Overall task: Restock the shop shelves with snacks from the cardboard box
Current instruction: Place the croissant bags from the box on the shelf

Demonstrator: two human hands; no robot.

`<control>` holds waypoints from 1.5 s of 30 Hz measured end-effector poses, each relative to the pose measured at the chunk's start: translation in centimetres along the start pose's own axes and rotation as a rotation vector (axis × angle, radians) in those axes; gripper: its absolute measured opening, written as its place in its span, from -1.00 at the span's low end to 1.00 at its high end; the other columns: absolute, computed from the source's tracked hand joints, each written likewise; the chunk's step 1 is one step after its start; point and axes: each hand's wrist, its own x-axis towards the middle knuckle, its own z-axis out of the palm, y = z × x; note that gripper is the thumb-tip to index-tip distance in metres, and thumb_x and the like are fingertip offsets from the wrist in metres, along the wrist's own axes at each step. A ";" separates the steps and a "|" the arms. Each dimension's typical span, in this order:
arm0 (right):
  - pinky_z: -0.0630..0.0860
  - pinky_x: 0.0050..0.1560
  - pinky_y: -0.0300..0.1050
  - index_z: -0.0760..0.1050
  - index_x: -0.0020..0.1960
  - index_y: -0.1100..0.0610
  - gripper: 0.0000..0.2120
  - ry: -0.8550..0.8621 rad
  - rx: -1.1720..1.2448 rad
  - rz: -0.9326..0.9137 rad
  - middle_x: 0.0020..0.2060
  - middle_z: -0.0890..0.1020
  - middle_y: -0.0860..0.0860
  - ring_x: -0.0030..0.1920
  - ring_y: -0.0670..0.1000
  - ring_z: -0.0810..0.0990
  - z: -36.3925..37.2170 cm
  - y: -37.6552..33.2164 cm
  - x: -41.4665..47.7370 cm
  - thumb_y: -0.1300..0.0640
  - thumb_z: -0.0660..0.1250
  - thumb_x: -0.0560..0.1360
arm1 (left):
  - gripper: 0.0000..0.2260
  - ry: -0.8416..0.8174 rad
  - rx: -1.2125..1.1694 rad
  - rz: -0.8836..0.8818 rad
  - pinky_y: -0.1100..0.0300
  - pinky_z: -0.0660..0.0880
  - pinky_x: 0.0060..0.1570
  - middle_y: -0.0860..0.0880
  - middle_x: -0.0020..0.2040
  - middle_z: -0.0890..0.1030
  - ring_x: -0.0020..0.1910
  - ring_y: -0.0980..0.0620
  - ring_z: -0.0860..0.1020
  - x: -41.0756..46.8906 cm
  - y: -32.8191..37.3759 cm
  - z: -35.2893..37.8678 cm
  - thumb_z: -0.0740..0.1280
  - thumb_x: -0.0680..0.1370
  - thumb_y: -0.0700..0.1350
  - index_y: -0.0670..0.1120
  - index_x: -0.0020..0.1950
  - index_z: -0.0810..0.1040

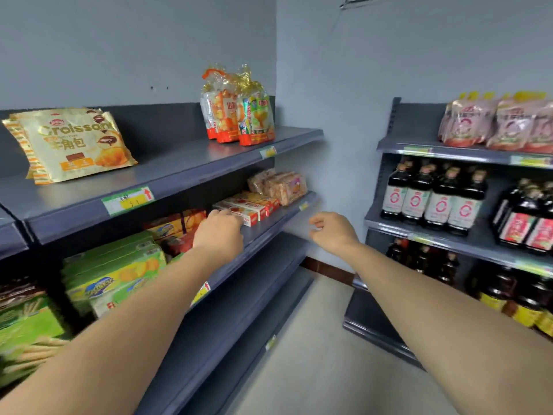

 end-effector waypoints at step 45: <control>0.53 0.03 -0.05 0.50 0.02 0.05 -0.85 -0.381 -0.155 0.993 0.10 0.59 0.00 0.13 0.10 0.55 -5.5 60.3 -48.0 0.11 0.21 0.49 | -0.76 -0.864 -0.072 0.645 0.13 0.49 0.05 -0.05 0.11 0.54 0.14 -0.05 0.47 -34.0 55.5 39.5 0.20 0.59 -0.13 -0.08 0.21 0.54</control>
